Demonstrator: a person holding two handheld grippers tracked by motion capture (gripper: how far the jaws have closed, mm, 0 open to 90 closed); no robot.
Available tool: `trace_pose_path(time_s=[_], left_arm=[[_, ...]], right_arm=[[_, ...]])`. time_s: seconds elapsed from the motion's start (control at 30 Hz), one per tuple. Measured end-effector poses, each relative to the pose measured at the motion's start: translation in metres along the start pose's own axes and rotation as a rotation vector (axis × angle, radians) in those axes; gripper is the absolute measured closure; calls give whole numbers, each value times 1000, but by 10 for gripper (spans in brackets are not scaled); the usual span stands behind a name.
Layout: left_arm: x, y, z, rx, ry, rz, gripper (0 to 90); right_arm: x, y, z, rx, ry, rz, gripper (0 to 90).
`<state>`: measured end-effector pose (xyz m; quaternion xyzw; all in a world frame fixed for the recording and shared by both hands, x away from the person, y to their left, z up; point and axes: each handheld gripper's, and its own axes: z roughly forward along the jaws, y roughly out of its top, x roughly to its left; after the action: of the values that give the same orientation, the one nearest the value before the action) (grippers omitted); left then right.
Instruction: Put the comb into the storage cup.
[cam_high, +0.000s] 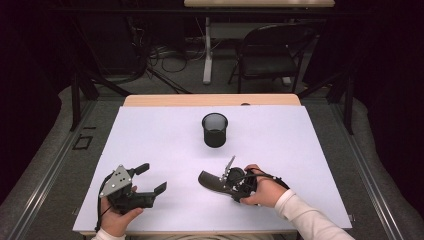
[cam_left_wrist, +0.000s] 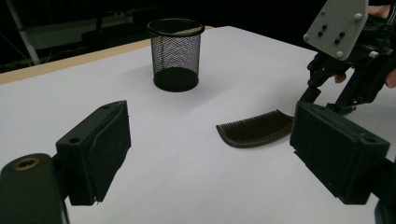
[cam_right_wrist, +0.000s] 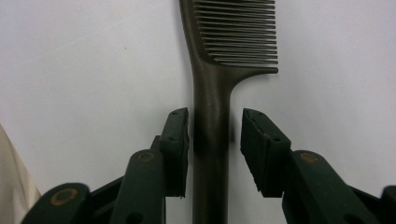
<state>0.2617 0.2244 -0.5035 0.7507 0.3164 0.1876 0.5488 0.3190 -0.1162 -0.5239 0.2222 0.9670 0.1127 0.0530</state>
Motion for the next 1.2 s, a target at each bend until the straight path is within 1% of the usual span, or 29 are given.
trace_pose_path(time_s=[0.3, 0.6, 0.97, 1.2], left_arm=[[0, 0, 0, -1, -2, -1, 132], [1, 0, 0, 1, -2, -1, 132], [0, 0, 0, 3, 2, 1, 132], [0, 0, 0, 4, 0, 2, 132]], right_arm=[[0, 1, 3, 11, 5, -10, 654], [-1, 1, 5, 18, 15, -3, 677], [-1, 1, 4, 19, 21, -6, 715], [-2, 1, 4, 24, 27, -1, 720]])
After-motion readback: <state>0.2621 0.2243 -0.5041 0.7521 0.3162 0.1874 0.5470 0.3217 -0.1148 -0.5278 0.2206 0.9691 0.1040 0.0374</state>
